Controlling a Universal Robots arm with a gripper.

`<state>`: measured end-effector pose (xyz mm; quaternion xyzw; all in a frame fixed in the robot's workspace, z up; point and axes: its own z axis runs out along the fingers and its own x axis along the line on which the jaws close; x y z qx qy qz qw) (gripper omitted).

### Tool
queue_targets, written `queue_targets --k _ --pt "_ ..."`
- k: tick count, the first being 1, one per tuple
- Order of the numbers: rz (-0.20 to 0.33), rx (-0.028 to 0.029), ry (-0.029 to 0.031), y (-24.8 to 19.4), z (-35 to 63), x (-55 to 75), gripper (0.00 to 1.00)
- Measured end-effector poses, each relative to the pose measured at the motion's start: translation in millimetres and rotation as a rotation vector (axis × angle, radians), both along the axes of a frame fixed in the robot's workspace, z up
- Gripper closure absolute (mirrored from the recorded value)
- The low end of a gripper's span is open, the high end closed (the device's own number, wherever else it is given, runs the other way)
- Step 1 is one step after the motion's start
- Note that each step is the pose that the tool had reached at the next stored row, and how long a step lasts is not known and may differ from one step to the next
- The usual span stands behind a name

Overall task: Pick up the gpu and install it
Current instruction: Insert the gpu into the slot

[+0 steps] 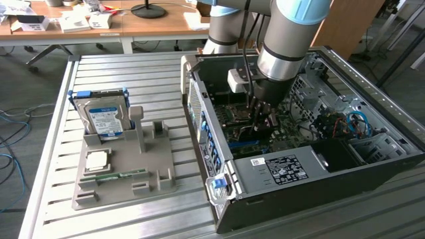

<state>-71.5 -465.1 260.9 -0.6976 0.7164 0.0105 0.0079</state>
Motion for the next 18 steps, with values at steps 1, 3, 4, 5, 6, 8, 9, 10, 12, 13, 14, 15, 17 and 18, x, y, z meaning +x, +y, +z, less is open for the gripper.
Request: queue_targets --k 1,3,4,5,6,8,9,10,12,13,14,15,17,18 --pt "0.000 0.0002 -0.0001 0.0 -0.3 0.0 0.74" --pt "0.000 0.0000 0.0000 0.0 -0.7 0.0 0.74" --pt "0.000 0.0000 0.0001 0.0 -0.9 0.0 0.74" --pt "0.000 0.0000 0.0000 0.0 -1.0 0.0 0.74" --pt "0.000 0.0000 0.0000 0.0 -1.0 0.0 0.74" --pt "0.000 -0.0001 0.0001 0.0 -1.0 0.0 0.74" --pt "0.000 0.0002 -0.0001 0.4 -1.2 0.0 0.74" --pt "0.000 0.0002 -0.0001 0.8 -1.2 0.0 0.74" --pt "0.000 0.0001 0.0000 1.0 -1.2 0.0 0.74" --pt "0.000 0.0000 0.0000 1.1 -1.1 0.0 0.74" --pt "0.000 -0.0001 0.0000 1.1 -1.2 0.0 0.74" --pt "0.000 0.0000 0.0000 1.2 -1.5 0.0 0.74" --pt "0.000 -0.0001 0.0001 1.3 -1.8 0.0 0.74" --pt "0.000 -0.0001 0.0001 1.3 -1.8 -0.1 0.74"
